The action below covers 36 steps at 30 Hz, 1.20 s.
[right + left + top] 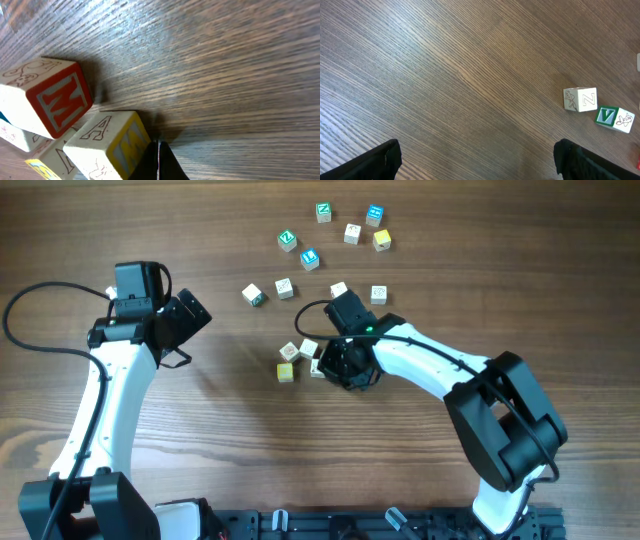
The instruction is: Form a circle
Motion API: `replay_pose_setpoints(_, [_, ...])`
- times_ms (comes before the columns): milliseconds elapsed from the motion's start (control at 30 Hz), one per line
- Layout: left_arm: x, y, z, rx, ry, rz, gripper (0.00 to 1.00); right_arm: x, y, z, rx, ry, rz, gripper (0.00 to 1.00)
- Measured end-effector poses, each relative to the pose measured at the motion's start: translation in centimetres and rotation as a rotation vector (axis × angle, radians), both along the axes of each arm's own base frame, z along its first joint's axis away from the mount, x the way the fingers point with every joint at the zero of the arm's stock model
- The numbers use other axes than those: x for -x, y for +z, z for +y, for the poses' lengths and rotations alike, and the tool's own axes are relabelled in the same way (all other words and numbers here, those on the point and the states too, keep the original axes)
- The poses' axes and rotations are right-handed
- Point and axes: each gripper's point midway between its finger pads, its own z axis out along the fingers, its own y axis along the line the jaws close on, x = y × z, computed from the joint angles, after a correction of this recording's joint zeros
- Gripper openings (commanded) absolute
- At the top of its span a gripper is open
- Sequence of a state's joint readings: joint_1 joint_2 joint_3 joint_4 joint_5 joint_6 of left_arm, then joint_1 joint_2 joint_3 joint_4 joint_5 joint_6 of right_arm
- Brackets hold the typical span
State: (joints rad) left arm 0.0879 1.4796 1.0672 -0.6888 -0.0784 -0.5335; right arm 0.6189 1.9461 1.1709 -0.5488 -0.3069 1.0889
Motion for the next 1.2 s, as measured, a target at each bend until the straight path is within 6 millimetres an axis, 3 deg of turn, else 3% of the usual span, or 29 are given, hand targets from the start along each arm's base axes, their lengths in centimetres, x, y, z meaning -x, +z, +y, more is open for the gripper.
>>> replay_pose_setpoints(533, [0.0, 0.0, 0.0, 0.0, 0.0, 0.0, 1.0, 0.0, 0.0, 0.0, -0.001, 0.001, -0.002, 0.04])
replay_pose_setpoints(700, [0.0, 0.0, 0.0, 0.0, 0.0, 0.0, 1.0, 1.1, -0.4, -1.1, 0.053, 0.002, 0.044, 0.04])
replay_pose_setpoints(900, [0.0, 0.0, 0.0, 0.0, 0.0, 0.0, 1.0, 1.0, -0.4, -1.8, 0.086, 0.099, -0.006, 0.04])
replay_pose_setpoints(1000, [0.0, 0.0, 0.0, 0.0, 0.0, -0.001, 1.0, 1.3, -0.1, -3.5, 0.154, 0.178, 0.004, 0.04])
replay_pose_setpoints(1100, [0.0, 0.0, 0.0, 0.0, 0.0, 0.0, 1.0, 0.2, 2.3, -5.6, 0.216, 0.236, 0.023, 0.04])
replay_pose_setpoints(1167, [0.0, 0.0, 0.0, 0.0, 0.0, 0.001, 1.0, -2.3, 5.6, -5.9, 0.225, 0.29, -0.039, 0.15])
replay_pose_setpoints(1200, [0.0, 0.0, 0.0, 0.0, 0.0, 0.0, 1.0, -2.5, 6.8, -5.9, 0.231, 0.322, -0.049, 0.24])
